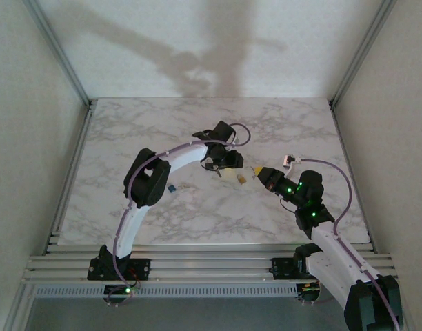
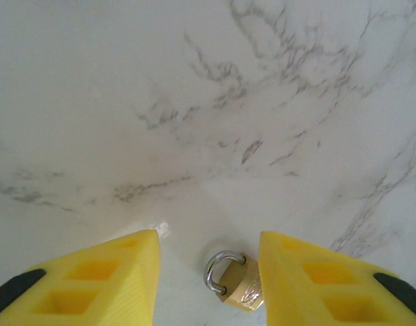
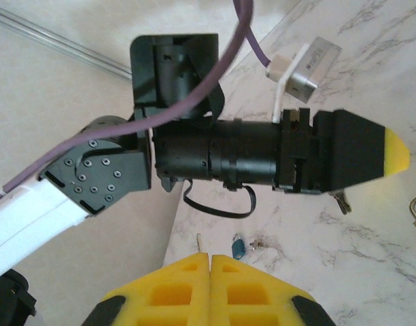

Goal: Lock with the key

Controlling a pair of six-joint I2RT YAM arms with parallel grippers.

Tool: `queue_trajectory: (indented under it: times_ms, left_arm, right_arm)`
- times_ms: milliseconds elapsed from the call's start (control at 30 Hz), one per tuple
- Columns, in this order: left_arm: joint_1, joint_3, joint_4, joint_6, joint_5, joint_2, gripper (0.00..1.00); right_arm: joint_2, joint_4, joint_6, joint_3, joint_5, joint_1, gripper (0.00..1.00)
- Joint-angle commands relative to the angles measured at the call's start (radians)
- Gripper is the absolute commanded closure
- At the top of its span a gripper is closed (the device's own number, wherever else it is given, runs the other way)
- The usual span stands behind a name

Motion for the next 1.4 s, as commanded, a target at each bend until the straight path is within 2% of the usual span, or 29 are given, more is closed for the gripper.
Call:
queue_trajectory:
  times_ms: [0, 133, 267, 367, 500, 600, 767, 967, 1067, 1233, 1367]
  left_arm:
    - [0.009, 0.096, -0.1, 0.036, -0.082, 0.012, 0.54]
    - [0.008, 0.177, -0.143, 0.052, -0.128, -0.026, 0.43]
    - [0.007, 0.21, -0.168, 0.072, -0.177, -0.094, 0.39]
    - [0.007, 0.184, -0.159, 0.072, -0.252, -0.177, 0.23]
    - [0.004, 0.03, -0.047, 0.053, -0.284, -0.358, 0.18]
    - [-0.004, -0.165, 0.104, 0.039, -0.335, -0.542, 0.01]
    - [-0.011, -0.527, 0.374, 0.021, -0.45, -0.842, 0.01]
    - [-0.012, -0.802, 0.498, -0.003, -0.632, -1.074, 0.0]
    - [-0.014, -0.863, 0.491, -0.012, -0.698, -1.17, 0.0]
    - [-0.017, -0.887, 0.449, -0.005, -0.682, -1.287, 0.01]
    - [-0.009, -0.899, 0.381, 0.061, -0.767, -1.33, 0.01]
  right_arm:
    - [0.004, 0.041, 0.002, -0.015, -0.013, -0.008, 1.0]
    - [0.009, 0.043, 0.001, -0.014, -0.013, -0.007, 1.0]
    - [0.006, 0.04, -0.001, -0.015, -0.012, -0.007, 1.0]
    - [0.007, 0.038, -0.004, -0.016, -0.006, -0.008, 1.0]
    - [0.009, 0.036, -0.008, -0.017, 0.001, -0.007, 1.0]
    - [0.009, 0.024, -0.021, -0.017, 0.013, -0.007, 1.0]
    - [0.008, -0.001, -0.05, -0.011, 0.036, -0.009, 1.0]
    - [0.012, -0.121, -0.134, 0.031, 0.086, -0.01, 1.0]
    - [0.019, -0.201, -0.172, 0.059, 0.126, -0.01, 1.0]
    - [0.062, -0.321, -0.24, 0.135, 0.175, -0.009, 1.0]
    - [0.115, -0.357, -0.276, 0.167, 0.208, -0.008, 1.0]
